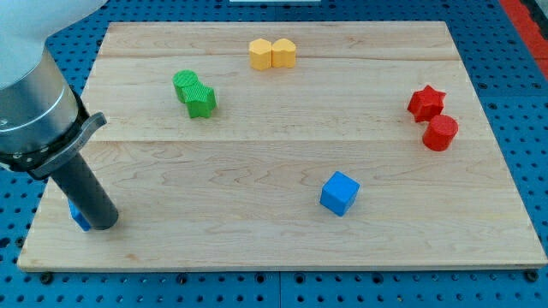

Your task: Move the blue cube towards the blue triangle

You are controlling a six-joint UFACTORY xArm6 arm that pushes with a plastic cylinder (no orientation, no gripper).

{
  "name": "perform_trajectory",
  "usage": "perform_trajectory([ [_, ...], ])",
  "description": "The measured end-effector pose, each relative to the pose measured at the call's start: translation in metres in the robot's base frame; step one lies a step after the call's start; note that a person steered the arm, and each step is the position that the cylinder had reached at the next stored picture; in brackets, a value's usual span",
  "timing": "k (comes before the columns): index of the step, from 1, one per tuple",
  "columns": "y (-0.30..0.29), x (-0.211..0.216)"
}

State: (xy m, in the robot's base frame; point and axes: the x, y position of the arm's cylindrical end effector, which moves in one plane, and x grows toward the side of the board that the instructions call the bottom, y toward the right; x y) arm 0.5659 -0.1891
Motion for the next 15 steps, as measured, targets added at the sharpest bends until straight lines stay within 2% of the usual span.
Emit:
perform_trajectory([
  [1, 0.107, 0.000],
  [2, 0.171, 0.000],
  [3, 0.177, -0.005],
  [4, 0.177, -0.067],
  [5, 0.177, -0.072],
  [7, 0.278, -0.082],
  [8, 0.278, -0.082],
  [10, 0.280, -0.047],
  [13, 0.293, -0.047],
  [15, 0.293, -0.027],
])
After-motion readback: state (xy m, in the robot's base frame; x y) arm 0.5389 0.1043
